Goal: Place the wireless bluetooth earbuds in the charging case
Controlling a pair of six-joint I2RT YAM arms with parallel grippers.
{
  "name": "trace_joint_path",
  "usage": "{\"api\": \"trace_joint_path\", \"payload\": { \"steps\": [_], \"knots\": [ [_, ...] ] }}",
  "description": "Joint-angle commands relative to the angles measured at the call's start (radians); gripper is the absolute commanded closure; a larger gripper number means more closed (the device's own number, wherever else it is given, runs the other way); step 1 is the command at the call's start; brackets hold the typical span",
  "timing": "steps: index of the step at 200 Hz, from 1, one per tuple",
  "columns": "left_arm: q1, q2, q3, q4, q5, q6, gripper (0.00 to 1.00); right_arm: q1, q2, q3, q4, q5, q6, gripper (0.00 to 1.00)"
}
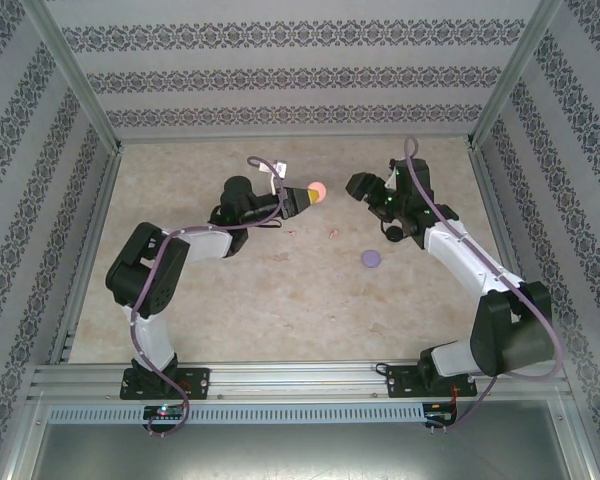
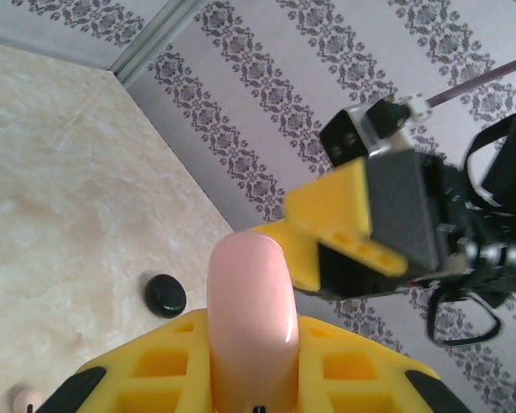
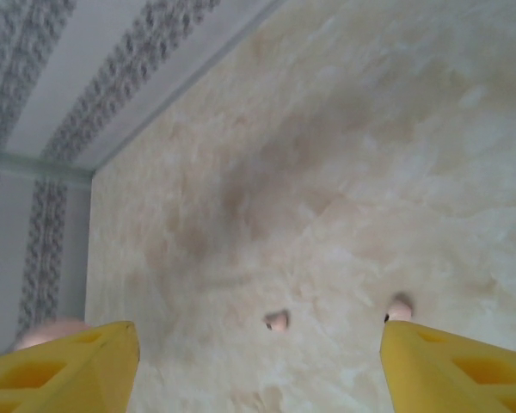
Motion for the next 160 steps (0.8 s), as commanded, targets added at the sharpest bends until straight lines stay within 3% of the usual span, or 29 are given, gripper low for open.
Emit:
{"api": "trace_joint_path", "payload": {
  "steps": [1,28,56,104,160],
  "knots": [
    [0.023,-0.047,0.05,-0.21,0.136,0.138,1.0,0.002,-0.047,-0.053,0.142,-0.214,-0.172,0.26],
    [0.029,-0.078,0.101,-0.379,0.201,0.229,1.0,0.025,-0.037,-0.066,0.185,-0.308,-0.213,0.27],
    [0.029,-0.096,0.134,-0.467,0.228,0.274,1.0,0.073,-0.005,-0.035,0.193,-0.322,-0.235,0.28],
    [0.029,-0.112,0.145,-0.491,0.237,0.286,1.0,0.105,0.068,0.004,0.211,-0.298,-0.222,0.31],
    [0.029,-0.156,0.135,-0.495,0.254,0.294,1.0,0.039,0.118,-0.074,0.273,-0.257,-0.186,0.37]
  ]
}}
